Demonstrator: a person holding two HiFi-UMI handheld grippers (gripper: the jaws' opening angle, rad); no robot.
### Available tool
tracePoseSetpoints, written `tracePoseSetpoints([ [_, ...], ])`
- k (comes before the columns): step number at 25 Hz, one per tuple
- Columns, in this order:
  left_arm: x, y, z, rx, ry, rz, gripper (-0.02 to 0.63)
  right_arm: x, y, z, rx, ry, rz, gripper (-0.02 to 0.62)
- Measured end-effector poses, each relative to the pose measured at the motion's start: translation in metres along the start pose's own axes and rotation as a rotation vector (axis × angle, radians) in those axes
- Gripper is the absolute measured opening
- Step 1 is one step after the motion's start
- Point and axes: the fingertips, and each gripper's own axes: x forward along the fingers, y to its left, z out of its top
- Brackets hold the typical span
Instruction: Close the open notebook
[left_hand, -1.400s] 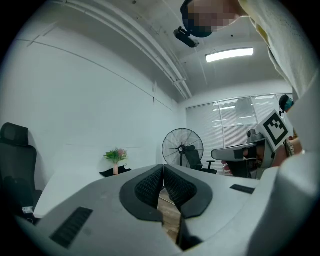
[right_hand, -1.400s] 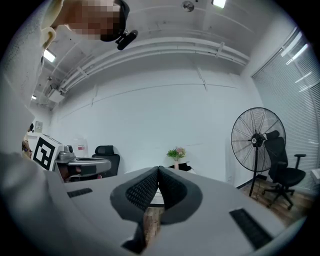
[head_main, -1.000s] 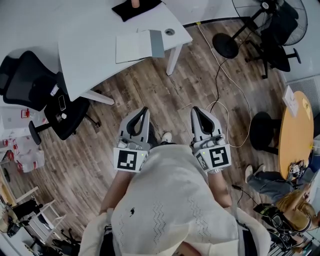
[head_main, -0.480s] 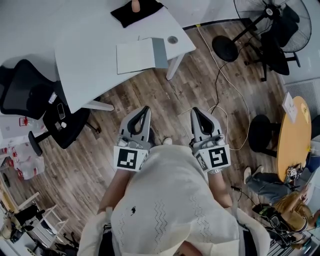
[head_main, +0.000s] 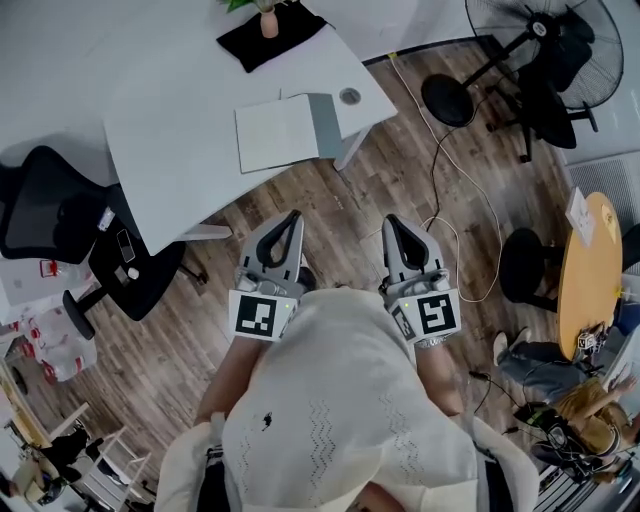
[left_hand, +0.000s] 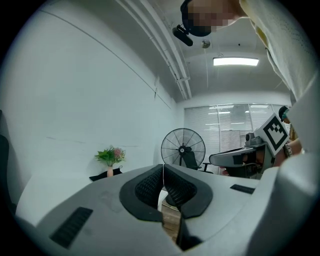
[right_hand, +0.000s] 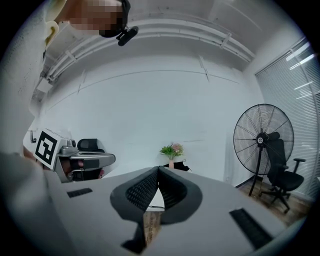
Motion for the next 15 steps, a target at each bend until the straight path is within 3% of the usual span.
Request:
tracePoseSetpoints([
  [15, 0.013, 0.055, -0.002, -0.01, 0.002, -0.037, 0.012, 0.051, 0.026, 0.007, 0.005, 0.003, -0.028, 0.002],
])
